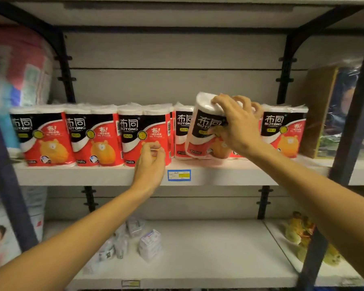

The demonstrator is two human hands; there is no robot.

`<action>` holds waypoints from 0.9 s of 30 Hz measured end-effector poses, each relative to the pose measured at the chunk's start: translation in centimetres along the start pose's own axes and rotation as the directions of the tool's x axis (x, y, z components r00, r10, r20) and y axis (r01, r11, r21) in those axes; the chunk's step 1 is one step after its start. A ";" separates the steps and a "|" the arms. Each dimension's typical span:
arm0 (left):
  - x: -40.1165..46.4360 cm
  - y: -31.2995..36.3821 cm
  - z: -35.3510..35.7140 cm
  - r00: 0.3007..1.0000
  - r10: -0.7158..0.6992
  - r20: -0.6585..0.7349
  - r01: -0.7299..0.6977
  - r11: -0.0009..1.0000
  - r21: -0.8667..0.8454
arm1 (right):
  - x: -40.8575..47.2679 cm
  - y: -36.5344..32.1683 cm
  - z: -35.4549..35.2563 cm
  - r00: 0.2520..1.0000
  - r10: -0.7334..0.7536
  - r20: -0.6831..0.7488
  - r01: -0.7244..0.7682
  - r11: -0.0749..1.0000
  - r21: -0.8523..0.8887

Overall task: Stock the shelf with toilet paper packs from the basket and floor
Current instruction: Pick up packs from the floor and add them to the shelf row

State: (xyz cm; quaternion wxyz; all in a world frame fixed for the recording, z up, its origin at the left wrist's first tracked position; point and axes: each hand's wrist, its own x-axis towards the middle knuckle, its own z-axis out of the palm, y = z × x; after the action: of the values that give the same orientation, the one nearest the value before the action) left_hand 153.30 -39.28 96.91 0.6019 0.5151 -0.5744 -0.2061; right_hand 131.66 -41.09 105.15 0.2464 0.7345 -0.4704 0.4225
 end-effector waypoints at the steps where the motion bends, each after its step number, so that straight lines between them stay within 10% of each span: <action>1: 0.0 0.1 -0.2 1.000 0.001 0.001 -0.001 1.000 0.002 | 0.2 -0.6 0.6 0.999 -0.027 0.024 0.027 1.000 -0.009; 19: -0.3 -0.6 -0.5 0.998 -0.016 -0.068 0.015 1.000 -0.009 | 3.8 -3.2 7.0 0.986 0.020 0.164 0.008 0.985 -0.172; 27: -2.8 -1.2 0.4 1.000 -0.003 -0.020 0.004 0.999 0.048 | 2.0 -4.3 9.3 0.996 0.092 -0.019 -0.094 0.954 -0.285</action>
State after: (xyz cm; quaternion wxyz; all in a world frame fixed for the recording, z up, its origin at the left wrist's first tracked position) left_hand 152.60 -37.56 94.45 0.5948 0.5325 -0.5721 -0.1880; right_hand 139.52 -47.19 102.15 0.3310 0.6671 -0.5599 0.3632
